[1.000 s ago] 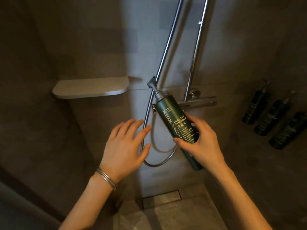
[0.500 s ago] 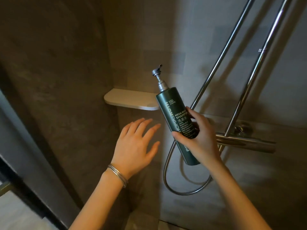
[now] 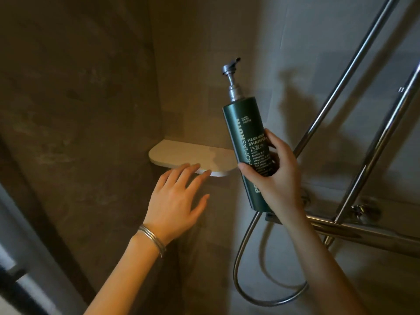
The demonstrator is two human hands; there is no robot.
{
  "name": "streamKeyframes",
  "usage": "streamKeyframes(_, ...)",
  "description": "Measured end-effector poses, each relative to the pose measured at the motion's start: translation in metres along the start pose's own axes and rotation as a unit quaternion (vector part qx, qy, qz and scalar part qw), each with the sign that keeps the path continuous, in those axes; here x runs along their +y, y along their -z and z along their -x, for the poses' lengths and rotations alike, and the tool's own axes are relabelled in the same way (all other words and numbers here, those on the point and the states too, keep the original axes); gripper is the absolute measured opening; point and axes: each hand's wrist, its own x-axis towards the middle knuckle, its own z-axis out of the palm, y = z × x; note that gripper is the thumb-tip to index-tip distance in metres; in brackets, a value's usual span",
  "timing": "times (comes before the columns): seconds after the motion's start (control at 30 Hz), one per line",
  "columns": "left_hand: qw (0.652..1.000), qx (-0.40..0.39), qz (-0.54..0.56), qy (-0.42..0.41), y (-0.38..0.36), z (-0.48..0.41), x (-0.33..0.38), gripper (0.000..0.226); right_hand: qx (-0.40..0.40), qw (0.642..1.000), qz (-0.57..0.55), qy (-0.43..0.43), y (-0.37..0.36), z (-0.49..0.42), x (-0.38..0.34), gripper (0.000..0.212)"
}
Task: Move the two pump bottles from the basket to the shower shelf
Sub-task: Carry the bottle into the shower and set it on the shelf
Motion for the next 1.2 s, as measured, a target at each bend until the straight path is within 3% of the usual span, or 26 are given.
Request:
streamKeyframes(0.4, 0.998, -0.007, 0.051, -0.027, -0.044, -0.030, -0.035, 0.045, 0.060, 0.998, -0.010, 0.036, -0.058, -0.041, 0.023, 0.071)
streamKeyframes(0.73, 0.992, -0.005, 0.116, -0.047, -0.059, -0.038, -0.054, 0.043, 0.102, 0.993, -0.011, 0.050, -0.062, -0.062, 0.030, 0.072)
streamKeyframes(1.0, 0.988, -0.001, 0.142, -0.061, -0.065, -0.039, -0.063, 0.043, 0.089, 0.995, -0.046, -0.003, -0.086, -0.057, 0.047, 0.079)
streamKeyframes(1.2, 0.986, 0.012, 0.156, -0.064, -0.072, -0.038, -0.066, 0.043, 0.003, 0.999, -0.043, -0.029, -0.091, -0.046, 0.056, 0.090)
